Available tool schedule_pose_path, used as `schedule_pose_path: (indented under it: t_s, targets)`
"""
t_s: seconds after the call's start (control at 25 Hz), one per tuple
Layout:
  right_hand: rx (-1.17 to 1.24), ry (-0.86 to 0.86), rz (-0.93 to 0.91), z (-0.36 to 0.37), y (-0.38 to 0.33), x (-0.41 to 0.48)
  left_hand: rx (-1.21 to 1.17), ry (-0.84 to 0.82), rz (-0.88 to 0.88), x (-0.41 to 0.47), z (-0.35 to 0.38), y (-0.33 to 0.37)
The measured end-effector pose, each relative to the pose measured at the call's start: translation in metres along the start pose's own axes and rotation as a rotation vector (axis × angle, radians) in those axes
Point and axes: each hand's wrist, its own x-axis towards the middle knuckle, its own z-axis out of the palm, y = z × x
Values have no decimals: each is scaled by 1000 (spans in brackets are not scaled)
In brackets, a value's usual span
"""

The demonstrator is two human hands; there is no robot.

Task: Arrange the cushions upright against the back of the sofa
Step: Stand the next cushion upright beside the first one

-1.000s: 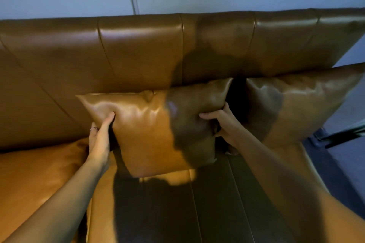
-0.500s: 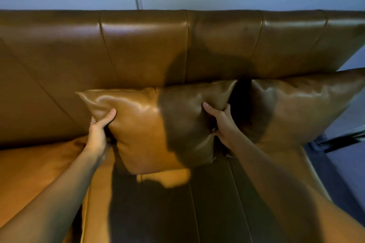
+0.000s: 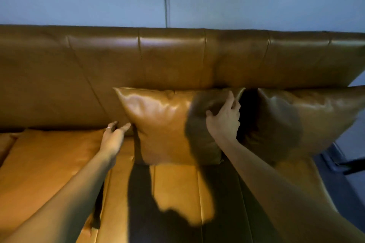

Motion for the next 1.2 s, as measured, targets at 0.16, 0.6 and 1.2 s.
schedule_pose_path:
  t_s: [0.16, 0.6, 1.2]
  targets:
    - [-315, -103, -293, 40, -41, -53, 43, 128, -4, -19, -51, -6]
    - [-325, -530, -460, 257, -159, -189, 219, 269, -56, 65, -262, -41]
    - [627, -666, 760, 418, -156, -183, 136, 118, -319, 191, -379, -99]
